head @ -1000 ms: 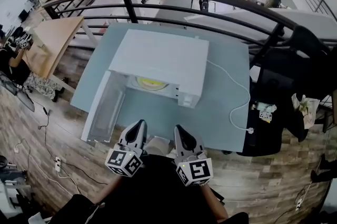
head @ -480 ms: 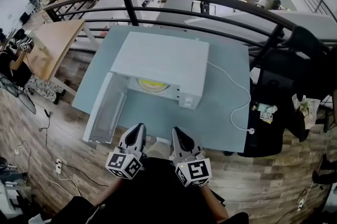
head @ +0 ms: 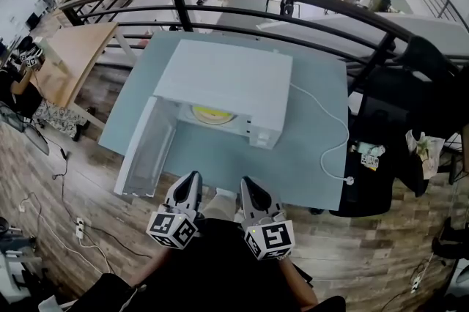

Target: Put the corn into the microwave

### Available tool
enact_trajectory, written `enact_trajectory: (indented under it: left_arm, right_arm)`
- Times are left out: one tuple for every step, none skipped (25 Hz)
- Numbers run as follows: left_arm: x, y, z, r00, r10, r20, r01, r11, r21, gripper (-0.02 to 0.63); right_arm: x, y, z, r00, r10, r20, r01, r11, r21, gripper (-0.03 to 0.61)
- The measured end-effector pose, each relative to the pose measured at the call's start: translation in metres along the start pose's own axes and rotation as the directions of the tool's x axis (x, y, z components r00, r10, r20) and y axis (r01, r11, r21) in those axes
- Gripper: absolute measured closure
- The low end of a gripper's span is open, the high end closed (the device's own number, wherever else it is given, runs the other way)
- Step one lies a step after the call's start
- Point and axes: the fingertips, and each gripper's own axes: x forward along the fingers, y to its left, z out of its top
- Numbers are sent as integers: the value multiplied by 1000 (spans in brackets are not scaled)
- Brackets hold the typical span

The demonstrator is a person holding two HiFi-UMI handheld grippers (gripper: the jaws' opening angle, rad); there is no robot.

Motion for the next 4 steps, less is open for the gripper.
enact_trajectory:
  left_arm:
    - [0,2,-1,1000,4,0,-4,1000,-3,611]
    - [0,4,-2,1000,9,-1,-9,1000,-7,611]
    - [0,5,-3,1000,13,-3,-13,1000,-10,611]
    - [0,7,-4,1000,18,-4,-18,1000,-13,611]
  right_arm:
    - [0,0,-1,1000,-1,0,1,1000,0,569]
    - [1,-1,-2,1000,-2,-1,2,1000,1,569]
    - [1,-1,-3,1000,-4,-4,4,1000,3,571]
    - [1,-1,-5,1000,-5,-7,5,1000,5,569]
